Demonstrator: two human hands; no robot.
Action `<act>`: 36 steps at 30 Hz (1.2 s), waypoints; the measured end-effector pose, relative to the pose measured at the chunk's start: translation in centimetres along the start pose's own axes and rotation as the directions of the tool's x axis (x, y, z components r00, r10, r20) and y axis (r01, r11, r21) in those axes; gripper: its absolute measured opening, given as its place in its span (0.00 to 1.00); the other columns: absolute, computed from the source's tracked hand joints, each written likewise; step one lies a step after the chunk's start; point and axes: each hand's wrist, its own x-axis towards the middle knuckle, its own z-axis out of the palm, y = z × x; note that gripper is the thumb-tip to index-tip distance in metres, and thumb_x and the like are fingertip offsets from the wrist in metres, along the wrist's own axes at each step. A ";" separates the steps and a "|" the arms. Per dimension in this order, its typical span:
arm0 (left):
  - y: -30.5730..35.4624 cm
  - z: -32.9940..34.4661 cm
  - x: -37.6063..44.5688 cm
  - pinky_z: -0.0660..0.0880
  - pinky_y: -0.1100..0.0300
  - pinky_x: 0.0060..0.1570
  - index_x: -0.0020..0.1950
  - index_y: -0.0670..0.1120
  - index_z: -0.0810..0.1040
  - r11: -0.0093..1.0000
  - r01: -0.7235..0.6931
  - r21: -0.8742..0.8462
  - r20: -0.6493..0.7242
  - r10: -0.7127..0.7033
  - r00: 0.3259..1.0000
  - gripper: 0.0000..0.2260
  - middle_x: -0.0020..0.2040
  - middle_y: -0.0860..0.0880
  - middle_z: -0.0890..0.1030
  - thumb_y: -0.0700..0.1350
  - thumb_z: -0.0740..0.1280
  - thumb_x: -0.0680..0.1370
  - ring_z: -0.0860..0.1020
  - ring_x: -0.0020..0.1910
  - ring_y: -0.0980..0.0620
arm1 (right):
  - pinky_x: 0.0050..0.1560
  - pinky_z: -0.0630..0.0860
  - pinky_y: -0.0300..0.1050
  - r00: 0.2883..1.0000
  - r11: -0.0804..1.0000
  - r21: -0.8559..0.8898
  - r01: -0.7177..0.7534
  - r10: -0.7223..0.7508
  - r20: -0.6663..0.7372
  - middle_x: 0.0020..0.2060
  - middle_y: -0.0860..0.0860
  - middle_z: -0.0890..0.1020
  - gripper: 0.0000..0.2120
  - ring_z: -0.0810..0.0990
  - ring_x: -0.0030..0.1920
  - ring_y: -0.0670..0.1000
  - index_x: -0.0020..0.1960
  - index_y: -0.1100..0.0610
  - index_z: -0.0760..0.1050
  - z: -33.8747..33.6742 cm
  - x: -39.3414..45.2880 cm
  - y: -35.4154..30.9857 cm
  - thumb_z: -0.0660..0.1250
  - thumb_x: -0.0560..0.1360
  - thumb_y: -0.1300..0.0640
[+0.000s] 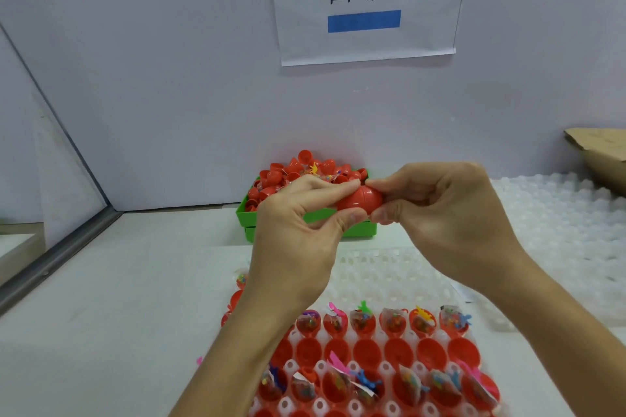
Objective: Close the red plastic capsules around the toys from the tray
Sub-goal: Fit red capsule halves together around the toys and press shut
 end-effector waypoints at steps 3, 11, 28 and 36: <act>0.0 -0.1 0.1 0.79 0.66 0.49 0.56 0.46 0.84 0.999 -0.023 0.041 -0.063 0.025 0.998 0.15 0.46 0.53 0.84 0.40 0.76 0.70 0.82 0.48 0.57 | 0.49 0.81 0.35 1.000 1.000 -0.001 0.004 -0.004 0.027 0.42 0.45 0.87 0.14 0.86 0.44 0.42 0.49 0.54 0.84 0.4 -0.1 -0.5 0.74 0.70 0.70; -0.3 0.8 -0.6 0.76 0.59 0.49 0.64 0.38 0.79 0.807 -0.340 0.483 -0.002 0.389 0.921 0.26 0.47 0.45 0.83 0.35 0.79 0.67 0.81 0.46 0.50 | 0.48 0.83 0.44 0.994 0.987 0.118 -0.106 0.106 0.004 0.41 0.45 0.87 0.12 0.86 0.44 0.44 0.48 0.49 0.85 2.6 -0.6 -0.7 0.75 0.71 0.65; 0.2 0.8 -0.3 0.81 0.54 0.52 0.56 0.45 0.82 0.776 0.280 -0.565 0.170 -0.223 0.960 0.15 0.50 0.46 0.86 0.49 0.68 0.72 0.84 0.53 0.47 | 0.50 0.78 0.34 0.999 0.935 0.353 -0.036 0.025 0.035 0.48 0.48 0.87 0.15 0.86 0.49 0.48 0.50 0.54 0.83 1.9 -0.5 -1.1 0.69 0.72 0.72; 0.6 1.2 -0.5 0.81 0.55 0.51 0.52 0.47 0.84 0.788 0.232 -0.570 0.106 -0.210 0.972 0.10 0.49 0.45 0.86 0.45 0.65 0.76 0.84 0.52 0.47 | 0.51 0.79 0.35 1.000 0.917 0.398 0.004 -0.008 0.009 0.45 0.48 0.87 0.12 0.86 0.49 0.47 0.48 0.54 0.83 1.8 -0.5 -1.3 0.70 0.71 0.69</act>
